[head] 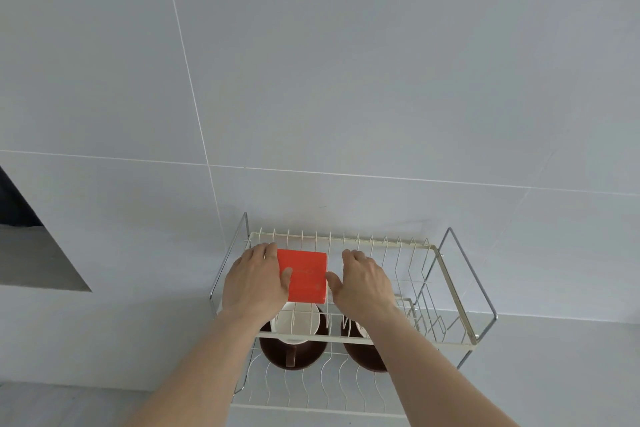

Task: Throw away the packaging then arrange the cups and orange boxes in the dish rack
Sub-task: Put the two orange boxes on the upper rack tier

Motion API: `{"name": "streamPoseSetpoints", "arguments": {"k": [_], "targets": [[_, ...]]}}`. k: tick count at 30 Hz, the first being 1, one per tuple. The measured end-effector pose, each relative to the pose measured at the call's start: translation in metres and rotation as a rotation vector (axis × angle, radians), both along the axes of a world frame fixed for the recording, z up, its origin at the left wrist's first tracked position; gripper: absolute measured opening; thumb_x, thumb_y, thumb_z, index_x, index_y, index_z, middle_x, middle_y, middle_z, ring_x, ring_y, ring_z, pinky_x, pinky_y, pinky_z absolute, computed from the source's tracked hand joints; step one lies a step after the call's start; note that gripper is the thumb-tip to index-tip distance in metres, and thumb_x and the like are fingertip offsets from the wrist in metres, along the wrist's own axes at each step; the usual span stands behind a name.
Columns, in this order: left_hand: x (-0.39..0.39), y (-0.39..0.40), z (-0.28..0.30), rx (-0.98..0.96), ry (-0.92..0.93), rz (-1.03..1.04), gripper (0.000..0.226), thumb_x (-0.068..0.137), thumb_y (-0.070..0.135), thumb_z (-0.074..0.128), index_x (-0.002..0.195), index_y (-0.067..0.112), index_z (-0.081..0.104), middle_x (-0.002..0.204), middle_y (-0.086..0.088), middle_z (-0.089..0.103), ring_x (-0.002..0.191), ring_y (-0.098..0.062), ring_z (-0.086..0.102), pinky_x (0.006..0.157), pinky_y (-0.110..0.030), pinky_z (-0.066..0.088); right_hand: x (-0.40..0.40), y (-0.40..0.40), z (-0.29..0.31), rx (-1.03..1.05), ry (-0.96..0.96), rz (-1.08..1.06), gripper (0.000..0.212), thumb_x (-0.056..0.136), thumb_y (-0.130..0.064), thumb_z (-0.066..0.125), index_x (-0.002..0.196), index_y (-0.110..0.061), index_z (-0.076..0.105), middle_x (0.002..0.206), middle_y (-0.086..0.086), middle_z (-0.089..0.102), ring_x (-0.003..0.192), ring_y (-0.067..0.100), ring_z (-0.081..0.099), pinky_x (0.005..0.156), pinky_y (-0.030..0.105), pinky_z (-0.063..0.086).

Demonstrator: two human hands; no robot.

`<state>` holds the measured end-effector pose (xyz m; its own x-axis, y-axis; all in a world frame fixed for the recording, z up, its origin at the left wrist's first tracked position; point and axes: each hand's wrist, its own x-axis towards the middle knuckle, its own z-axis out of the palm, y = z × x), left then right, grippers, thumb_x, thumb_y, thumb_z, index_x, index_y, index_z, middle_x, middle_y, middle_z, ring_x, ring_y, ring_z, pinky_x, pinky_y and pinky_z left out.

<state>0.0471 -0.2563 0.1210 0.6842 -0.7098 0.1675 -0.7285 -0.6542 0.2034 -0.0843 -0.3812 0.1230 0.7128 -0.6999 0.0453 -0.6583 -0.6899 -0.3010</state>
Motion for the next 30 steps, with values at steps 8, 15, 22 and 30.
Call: {"name": "streamPoseSetpoints", "arguments": {"k": [8, 15, 22, 30], "targets": [[-0.025, 0.011, 0.018, 0.112, -0.090, -0.161, 0.071, 0.099, 0.053, 0.036, 0.154, 0.012, 0.021, 0.160, -0.004, 0.028, 0.148, -0.022, 0.022, 0.122, -0.037, 0.019, -0.039, -0.005, 0.007, -0.160, 0.110, 0.115, 0.074, 0.100, -0.055, 0.034, 0.153, -0.004, 0.025, 0.161, 0.014, 0.026, 0.151, 0.029, 0.018, 0.125, 0.042, 0.013], [-0.058, 0.019, 0.033, 0.132, -0.146, -0.198, 0.071, 0.099, 0.053, 0.033, 0.156, 0.013, 0.016, 0.163, -0.003, 0.022, 0.151, -0.021, 0.015, 0.124, -0.036, 0.011, -0.074, 0.001, 0.025, -0.210, 0.125, 0.159, 0.076, 0.100, -0.056, 0.034, 0.154, -0.004, 0.022, 0.161, 0.013, 0.024, 0.152, 0.028, 0.014, 0.126, 0.042, 0.010], [-0.097, 0.025, 0.048, 0.099, -0.156, -0.218, 0.069, 0.098, 0.053, 0.037, 0.153, 0.013, 0.025, 0.158, -0.002, 0.032, 0.148, -0.021, 0.024, 0.123, -0.036, 0.017, -0.117, 0.008, 0.038, -0.228, 0.093, 0.163, 0.073, 0.099, -0.055, 0.038, 0.151, -0.004, 0.027, 0.156, 0.011, 0.032, 0.149, 0.027, 0.021, 0.125, 0.040, 0.013], [-0.153, 0.016, 0.057, 0.088, -0.108, -0.255, 0.068, 0.100, 0.052, 0.036, 0.154, 0.015, 0.022, 0.162, -0.001, 0.024, 0.150, -0.021, 0.018, 0.122, -0.035, 0.015, -0.177, 0.008, 0.048, -0.251, 0.026, 0.128, 0.062, 0.099, -0.052, 0.043, 0.142, -0.008, 0.041, 0.141, 0.006, 0.047, 0.137, 0.024, 0.037, 0.121, 0.036, 0.023]]}}
